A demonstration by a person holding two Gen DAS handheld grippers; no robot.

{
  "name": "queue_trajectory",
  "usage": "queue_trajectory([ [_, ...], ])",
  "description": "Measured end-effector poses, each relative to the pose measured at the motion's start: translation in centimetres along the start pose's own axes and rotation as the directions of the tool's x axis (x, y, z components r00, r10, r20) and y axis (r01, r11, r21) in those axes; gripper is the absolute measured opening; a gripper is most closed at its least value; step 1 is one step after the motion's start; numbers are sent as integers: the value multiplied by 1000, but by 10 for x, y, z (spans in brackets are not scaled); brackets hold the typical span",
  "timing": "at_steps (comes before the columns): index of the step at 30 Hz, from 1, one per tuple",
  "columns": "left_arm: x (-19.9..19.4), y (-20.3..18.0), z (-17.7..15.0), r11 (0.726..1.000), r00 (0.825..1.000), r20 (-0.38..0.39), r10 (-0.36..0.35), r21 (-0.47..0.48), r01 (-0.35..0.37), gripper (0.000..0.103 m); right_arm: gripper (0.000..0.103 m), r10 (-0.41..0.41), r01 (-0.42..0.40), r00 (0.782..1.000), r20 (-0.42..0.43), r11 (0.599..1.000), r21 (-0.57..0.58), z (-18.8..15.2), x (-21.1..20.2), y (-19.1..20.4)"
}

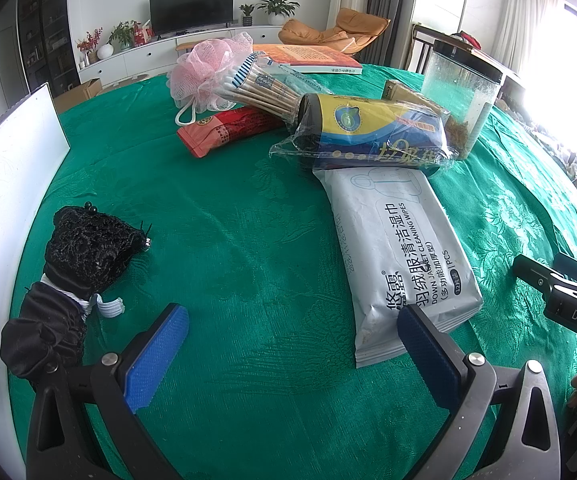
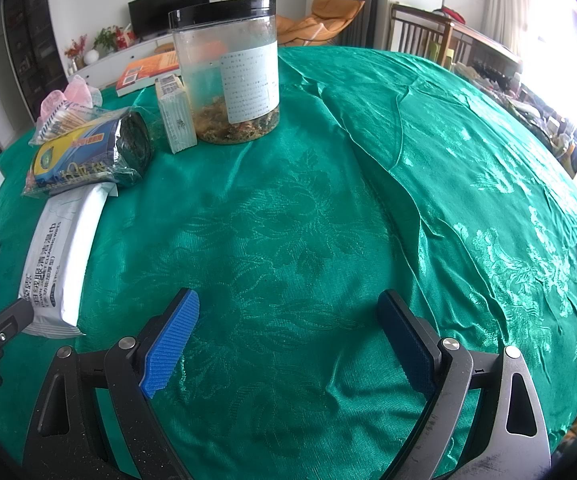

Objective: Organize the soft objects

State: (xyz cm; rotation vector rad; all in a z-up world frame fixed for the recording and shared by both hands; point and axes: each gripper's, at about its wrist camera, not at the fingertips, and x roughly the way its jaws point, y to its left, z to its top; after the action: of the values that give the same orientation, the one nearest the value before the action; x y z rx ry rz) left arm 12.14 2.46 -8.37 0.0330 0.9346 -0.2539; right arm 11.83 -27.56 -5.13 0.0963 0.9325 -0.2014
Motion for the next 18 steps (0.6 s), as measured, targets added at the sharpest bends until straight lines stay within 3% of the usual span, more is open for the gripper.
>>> queue_trajectory([
  [18,0,0,0,1000,1000,0,0,0,0,103,93,1,-1,1000,0,1000,-1,-2,-1,2],
])
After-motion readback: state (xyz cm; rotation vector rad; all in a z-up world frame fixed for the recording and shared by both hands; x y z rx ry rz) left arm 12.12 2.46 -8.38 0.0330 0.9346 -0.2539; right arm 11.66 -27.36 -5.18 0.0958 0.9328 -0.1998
